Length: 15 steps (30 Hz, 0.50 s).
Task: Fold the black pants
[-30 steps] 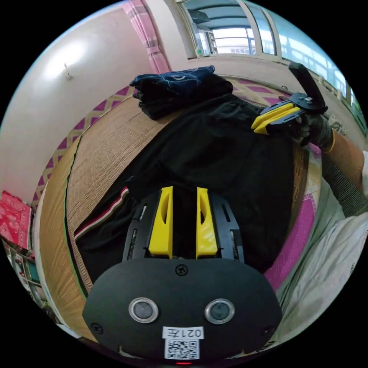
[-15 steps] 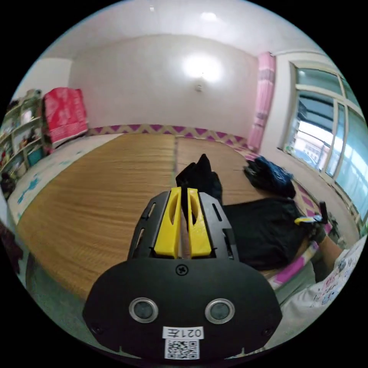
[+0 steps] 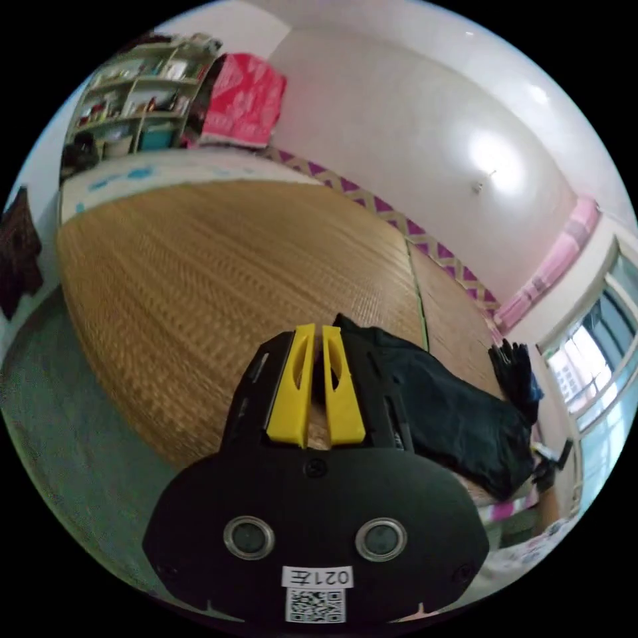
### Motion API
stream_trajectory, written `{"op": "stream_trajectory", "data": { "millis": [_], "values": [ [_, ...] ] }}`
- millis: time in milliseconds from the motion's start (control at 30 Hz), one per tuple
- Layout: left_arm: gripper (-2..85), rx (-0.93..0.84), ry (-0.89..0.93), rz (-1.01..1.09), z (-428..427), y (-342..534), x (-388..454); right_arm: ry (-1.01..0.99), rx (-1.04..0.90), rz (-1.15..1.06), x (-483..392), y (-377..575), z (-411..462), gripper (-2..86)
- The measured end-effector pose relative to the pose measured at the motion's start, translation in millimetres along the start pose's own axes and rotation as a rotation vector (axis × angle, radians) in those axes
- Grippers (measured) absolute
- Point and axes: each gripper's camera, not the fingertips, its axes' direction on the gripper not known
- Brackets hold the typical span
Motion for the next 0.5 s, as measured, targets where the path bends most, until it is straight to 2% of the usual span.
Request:
{"op": "stream_trajectory", "data": {
  "millis": [100,267,400,500],
  "values": [
    [5.2,-0.089,0.051,0.251,14,-16,45,0.093,-0.019,-0.101,16,-38,0,9.5],
    [8.6,-0.194,0.073,0.536,57,-33,102,0.161,-0.227,-0.288,46,-96,46,11.9],
    [12.3,-0.324,0.101,0.655,94,-48,118,-0.041,-0.417,-0.281,78,-121,77,9.2],
    [13.3,-0.371,0.078,0.709,107,-60,120,-0.074,-0.410,-0.292,80,-126,67,4.2]
  ]
}}
